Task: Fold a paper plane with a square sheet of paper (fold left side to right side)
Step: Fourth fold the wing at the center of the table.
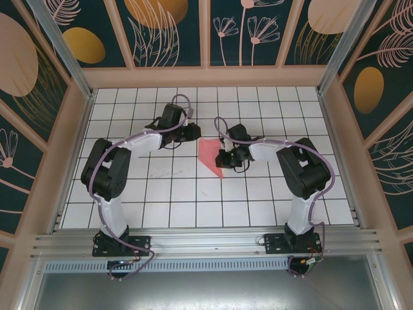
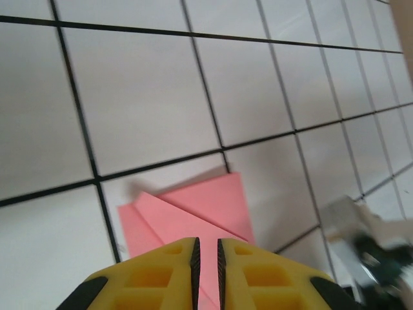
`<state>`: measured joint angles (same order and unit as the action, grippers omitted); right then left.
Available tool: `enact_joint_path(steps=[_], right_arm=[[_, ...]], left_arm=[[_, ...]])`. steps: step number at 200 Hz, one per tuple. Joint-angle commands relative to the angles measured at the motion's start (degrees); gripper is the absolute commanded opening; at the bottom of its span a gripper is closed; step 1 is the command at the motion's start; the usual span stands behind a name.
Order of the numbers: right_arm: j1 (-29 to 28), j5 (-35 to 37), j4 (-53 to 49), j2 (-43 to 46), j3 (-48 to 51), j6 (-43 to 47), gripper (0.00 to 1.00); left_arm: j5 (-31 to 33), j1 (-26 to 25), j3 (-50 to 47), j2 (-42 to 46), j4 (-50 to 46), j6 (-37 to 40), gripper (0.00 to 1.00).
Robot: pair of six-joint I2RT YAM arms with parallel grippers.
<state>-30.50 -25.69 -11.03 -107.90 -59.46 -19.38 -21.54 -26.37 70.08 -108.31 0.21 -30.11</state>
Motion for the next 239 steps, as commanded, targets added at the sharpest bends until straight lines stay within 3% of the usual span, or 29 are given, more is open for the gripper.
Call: enact_joint_path(steps=[1,121,239], right_arm=[[0.53,8.34,-10.07,-2.31,1.8,1.14,0.0],[0.44,8.38,-10.38,-2.52,1.53,1.18,0.0],[0.27,5.56,-7.57,0.3,1.04,0.86,0.0]], left_arm=[[-3.67,-2.31,-2.55,1.27,2.01,-1.92,0.2],[-6.35,-6.79,2.27,-7.69,4.19,-2.85,0.2],[-3.32,-6.98,1.27,-14.23,2.95,-2.41,0.2]])
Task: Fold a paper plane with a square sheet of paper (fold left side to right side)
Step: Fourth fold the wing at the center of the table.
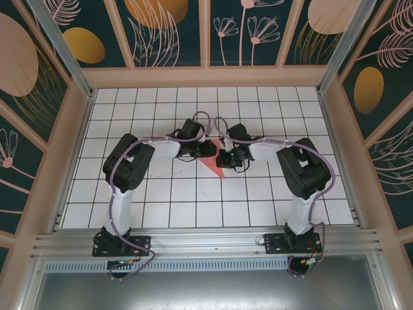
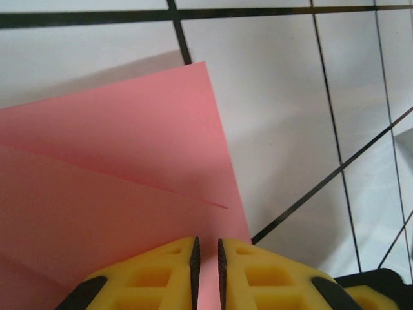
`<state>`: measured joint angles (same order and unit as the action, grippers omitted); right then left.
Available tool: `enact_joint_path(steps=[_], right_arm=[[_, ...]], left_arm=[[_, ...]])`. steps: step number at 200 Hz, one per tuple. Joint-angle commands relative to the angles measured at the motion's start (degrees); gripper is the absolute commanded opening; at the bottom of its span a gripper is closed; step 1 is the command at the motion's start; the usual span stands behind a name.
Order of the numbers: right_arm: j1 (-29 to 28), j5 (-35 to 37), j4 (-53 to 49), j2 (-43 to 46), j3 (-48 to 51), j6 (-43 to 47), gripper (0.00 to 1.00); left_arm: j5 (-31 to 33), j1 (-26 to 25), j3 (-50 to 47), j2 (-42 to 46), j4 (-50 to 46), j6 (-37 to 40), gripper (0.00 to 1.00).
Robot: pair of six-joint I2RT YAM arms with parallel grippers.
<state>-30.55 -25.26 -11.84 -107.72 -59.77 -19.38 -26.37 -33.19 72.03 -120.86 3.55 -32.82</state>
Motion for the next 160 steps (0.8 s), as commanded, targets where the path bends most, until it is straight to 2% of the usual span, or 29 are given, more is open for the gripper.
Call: enact_joint_path(steps=[1,44,69,101,160], right_arm=[[0.31,5.04,-6.69,0.22,1.33,0.84,0.0],[0.76,3.61,-6.25,6.94,0.53,-0.96,0.0],[0.41,0.07,-5.4,9.38,1.41,-2.77,0.0],[-0.17,-7.21,-0.09,8.12,2.9,-6.11,0.0],[-0.35,-6.66,0.27,3.23,2.37,-7.15,0.0]], left_arm=[[1.51,-0.14,-0.76,-1.67,-0.39,0.3,0.2],[2.65,-0.21,-4.57,-0.65,0.43,0.12,0.2],[2.95,-0.21,-5.8,-0.43,1.02,0.02,0.19],[3.08,-0.21,-5.77,-0.43,1.2,-0.01,0.2],[3.36,-0.21,-5.67,-0.16,1.0,0.12,0.19]])
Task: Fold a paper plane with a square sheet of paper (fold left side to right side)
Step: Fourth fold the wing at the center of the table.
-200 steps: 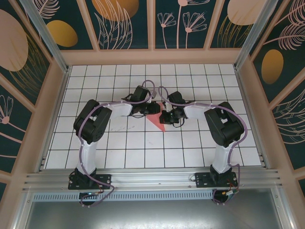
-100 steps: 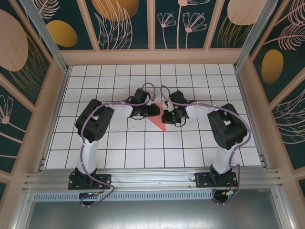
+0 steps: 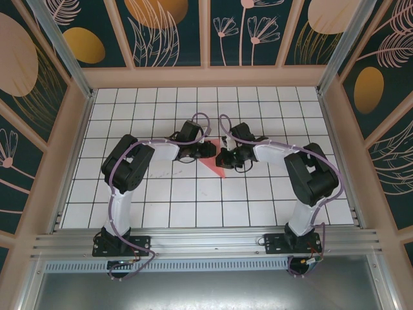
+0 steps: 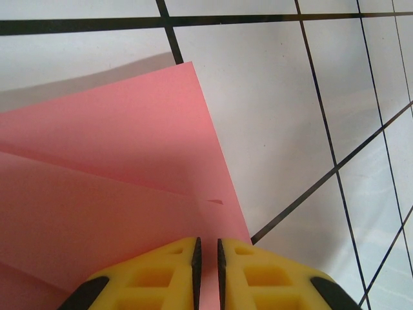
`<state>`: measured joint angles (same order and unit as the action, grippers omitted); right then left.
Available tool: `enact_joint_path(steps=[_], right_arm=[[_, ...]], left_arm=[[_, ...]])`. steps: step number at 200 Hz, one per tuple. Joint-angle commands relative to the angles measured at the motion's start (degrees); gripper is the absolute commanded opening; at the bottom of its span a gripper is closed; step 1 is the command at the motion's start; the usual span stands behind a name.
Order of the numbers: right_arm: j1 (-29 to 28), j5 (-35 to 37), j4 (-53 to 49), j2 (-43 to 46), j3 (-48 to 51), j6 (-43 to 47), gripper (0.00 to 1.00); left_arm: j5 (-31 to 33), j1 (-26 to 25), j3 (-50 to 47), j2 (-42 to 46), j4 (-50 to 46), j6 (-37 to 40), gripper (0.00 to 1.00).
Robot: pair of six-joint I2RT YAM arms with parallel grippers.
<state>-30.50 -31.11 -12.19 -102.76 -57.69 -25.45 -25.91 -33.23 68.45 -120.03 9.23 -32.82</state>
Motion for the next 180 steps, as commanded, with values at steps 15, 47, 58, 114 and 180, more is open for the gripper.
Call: enact_joint_path(steps=[15,47,58,114,180], right_arm=[[-0.35,-0.53,-0.43,-2.88,-0.04,-0.53,0.0],[-0.35,0.03,-1.85,-4.19,0.07,0.3,0.0],[-0.35,0.18,-2.27,-4.42,0.4,0.42,0.0],[-0.39,0.48,-4.11,-3.6,3.21,0.92,0.0],[-0.35,-0.09,-4.54,0.2,9.76,0.16,0.0]], left_arm=[[2.9,-0.16,-2.09,-0.89,-4.73,0.08,0.19],[3.06,-0.16,-2.0,-1.0,-4.93,0.29,0.19],[3.3,-0.12,-1.92,-1.0,-5.17,0.38,0.19],[4.07,-0.16,-1.65,-1.01,-5.8,0.74,0.19],[5.08,-0.14,-1.3,-1.24,-6.43,0.98,0.19]])
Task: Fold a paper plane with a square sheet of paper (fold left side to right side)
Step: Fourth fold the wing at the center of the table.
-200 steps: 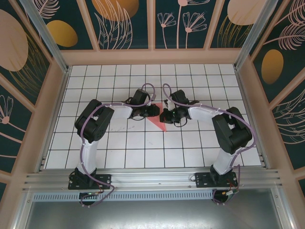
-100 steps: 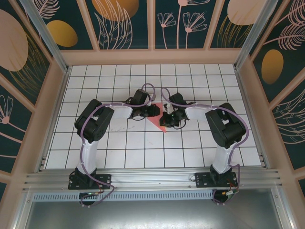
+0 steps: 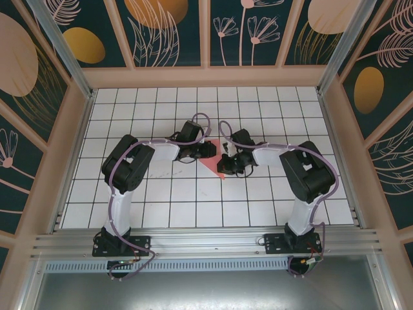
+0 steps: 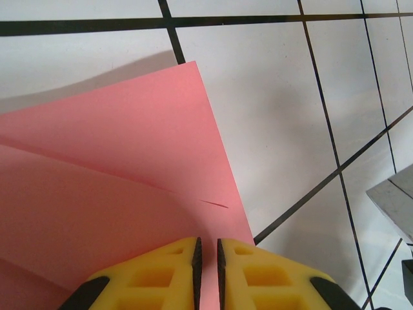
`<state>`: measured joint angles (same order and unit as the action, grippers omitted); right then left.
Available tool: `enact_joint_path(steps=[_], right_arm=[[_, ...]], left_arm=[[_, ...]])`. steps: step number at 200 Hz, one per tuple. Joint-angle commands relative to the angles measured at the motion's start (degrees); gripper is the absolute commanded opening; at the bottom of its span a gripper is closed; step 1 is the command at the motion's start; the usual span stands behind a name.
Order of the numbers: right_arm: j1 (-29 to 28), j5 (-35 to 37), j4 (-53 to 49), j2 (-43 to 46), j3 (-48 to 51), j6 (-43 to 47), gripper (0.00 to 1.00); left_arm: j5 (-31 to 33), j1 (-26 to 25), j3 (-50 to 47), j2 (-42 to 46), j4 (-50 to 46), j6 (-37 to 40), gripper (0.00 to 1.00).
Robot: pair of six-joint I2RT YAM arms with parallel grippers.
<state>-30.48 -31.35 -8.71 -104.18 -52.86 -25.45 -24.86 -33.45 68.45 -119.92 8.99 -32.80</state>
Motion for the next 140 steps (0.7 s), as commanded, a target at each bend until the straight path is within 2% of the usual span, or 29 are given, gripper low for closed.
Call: enact_joint_path(steps=[1,104,140], right_arm=[[-0.37,0.11,-8.05,1.75,5.08,0.15,0.0],[0.99,-0.28,-8.65,7.77,12.03,0.57,0.0],[2.35,-0.79,-8.88,11.32,11.92,2.35,0.0]], left_arm=[[4.03,0.07,-1.3,-1.36,-6.19,0.97,0.19],[3.86,0.05,0.21,-0.83,-7.56,1.86,0.19],[0.62,0.05,2.95,0.47,-7.76,1.44,0.22]])
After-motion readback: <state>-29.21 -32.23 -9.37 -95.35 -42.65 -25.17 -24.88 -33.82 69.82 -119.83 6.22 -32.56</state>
